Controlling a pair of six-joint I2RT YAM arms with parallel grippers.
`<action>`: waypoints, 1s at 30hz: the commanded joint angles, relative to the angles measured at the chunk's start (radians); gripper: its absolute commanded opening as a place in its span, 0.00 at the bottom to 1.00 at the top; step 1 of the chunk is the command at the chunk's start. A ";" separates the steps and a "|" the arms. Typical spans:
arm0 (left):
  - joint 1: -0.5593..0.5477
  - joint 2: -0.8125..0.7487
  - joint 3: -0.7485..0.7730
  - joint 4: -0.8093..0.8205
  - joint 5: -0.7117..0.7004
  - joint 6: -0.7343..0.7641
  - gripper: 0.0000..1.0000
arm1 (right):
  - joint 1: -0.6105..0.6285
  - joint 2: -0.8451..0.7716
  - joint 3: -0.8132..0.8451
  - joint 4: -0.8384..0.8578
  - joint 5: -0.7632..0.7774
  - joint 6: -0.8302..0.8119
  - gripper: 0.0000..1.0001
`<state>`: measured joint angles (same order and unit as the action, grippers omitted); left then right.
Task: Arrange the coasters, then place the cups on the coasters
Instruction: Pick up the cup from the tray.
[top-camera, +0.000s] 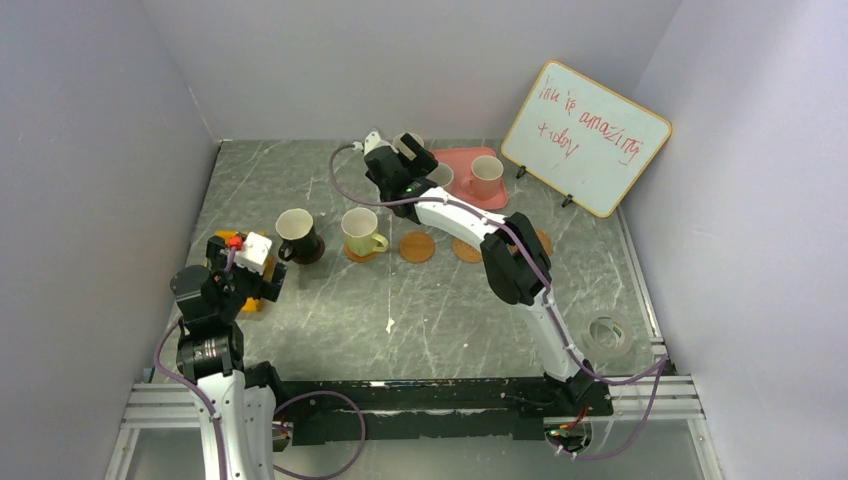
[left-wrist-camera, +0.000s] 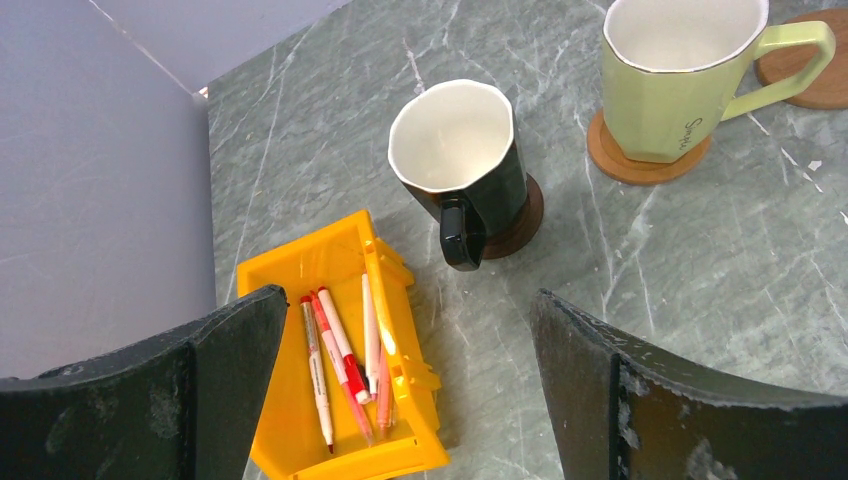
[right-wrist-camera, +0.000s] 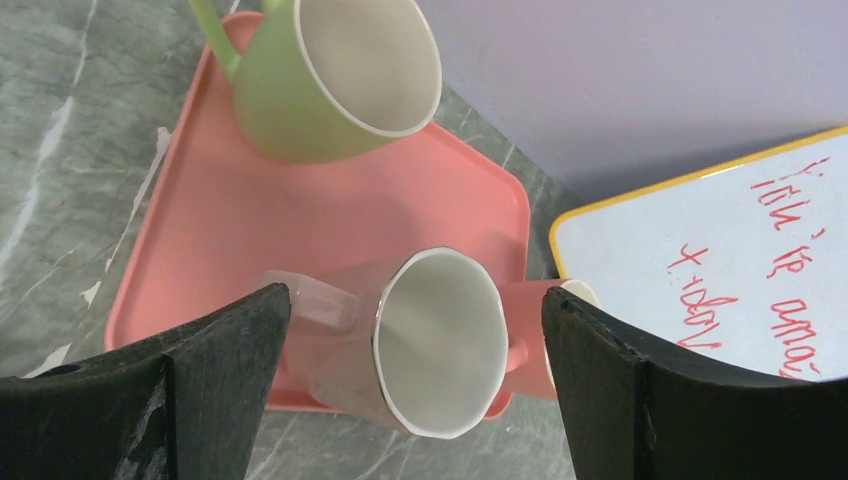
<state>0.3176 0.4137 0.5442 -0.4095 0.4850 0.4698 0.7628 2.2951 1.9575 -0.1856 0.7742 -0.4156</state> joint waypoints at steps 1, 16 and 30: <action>0.008 -0.015 -0.001 0.009 0.026 0.010 0.96 | 0.004 0.017 0.045 0.093 0.086 -0.021 0.99; 0.009 -0.012 -0.001 0.011 0.024 0.009 0.96 | -0.007 0.061 0.085 0.121 0.112 -0.005 0.94; 0.009 -0.013 -0.001 0.009 0.024 0.010 0.96 | -0.022 0.106 0.094 0.098 0.128 -0.004 0.93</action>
<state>0.3202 0.4072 0.5442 -0.4095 0.4854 0.4698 0.7475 2.4214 2.0312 -0.0891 0.8806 -0.4286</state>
